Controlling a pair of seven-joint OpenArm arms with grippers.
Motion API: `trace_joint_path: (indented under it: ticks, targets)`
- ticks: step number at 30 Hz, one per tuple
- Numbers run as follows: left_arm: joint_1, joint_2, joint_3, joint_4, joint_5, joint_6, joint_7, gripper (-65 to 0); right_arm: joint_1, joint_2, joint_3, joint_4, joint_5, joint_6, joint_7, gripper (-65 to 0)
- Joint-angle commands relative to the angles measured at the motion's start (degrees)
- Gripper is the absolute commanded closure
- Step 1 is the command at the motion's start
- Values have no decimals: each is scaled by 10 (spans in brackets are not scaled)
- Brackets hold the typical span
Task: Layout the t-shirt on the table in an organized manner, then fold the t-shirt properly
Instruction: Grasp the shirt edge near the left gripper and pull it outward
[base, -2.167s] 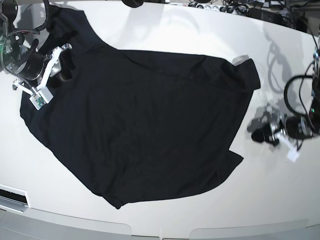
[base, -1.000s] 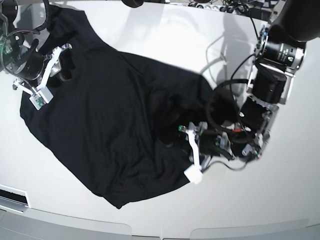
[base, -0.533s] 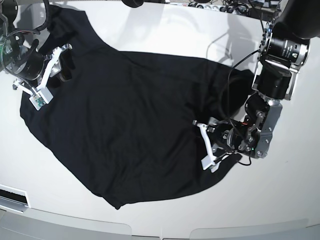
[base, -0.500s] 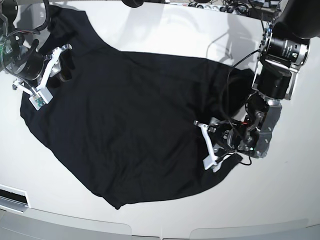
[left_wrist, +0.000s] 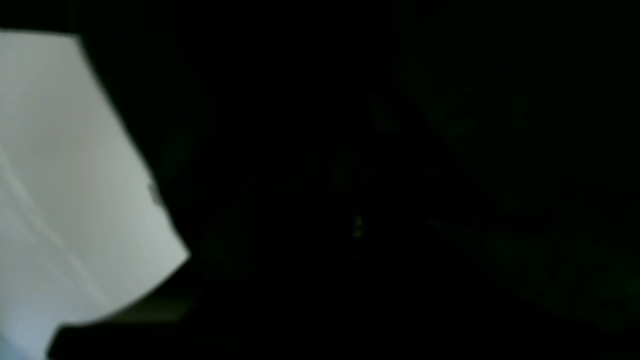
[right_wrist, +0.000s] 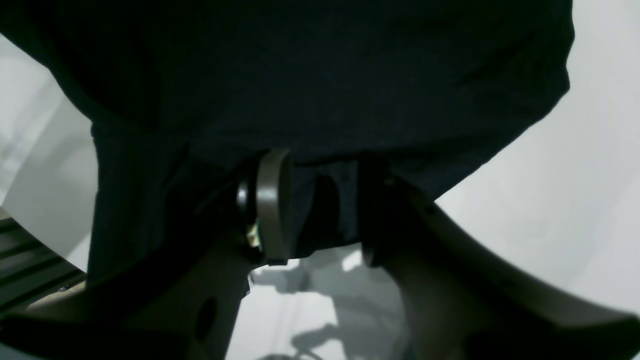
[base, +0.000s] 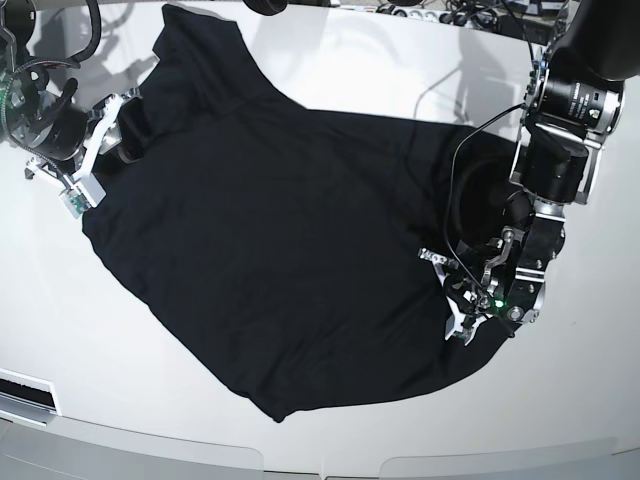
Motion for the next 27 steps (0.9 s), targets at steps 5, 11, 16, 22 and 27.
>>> trace_joint_path:
  ticks: [5, 11, 16, 22, 27]
  targets:
    - [-12, -5, -2, 5, -8, -53, 19, -278, 3, 8, 5, 9, 6, -1, 11, -242]
    - [-19, -5, -2, 28, 30, -56, 20, -369, 3, 8, 5, 9, 6, -1, 10, -242]
    - [-22, -5, -2, 95, 116, -40, 33, -369, 3, 8, 5, 9, 6, -1, 10, -242]
    - [-23, -29, -2, 149, 167, 11, 11, -369, 3, 8, 5, 9, 6, -1, 10, -242]
    - [-23, -64, -2, 140, 168, 57, -50, -368, 3, 8, 5, 9, 6, -1, 10, -242]
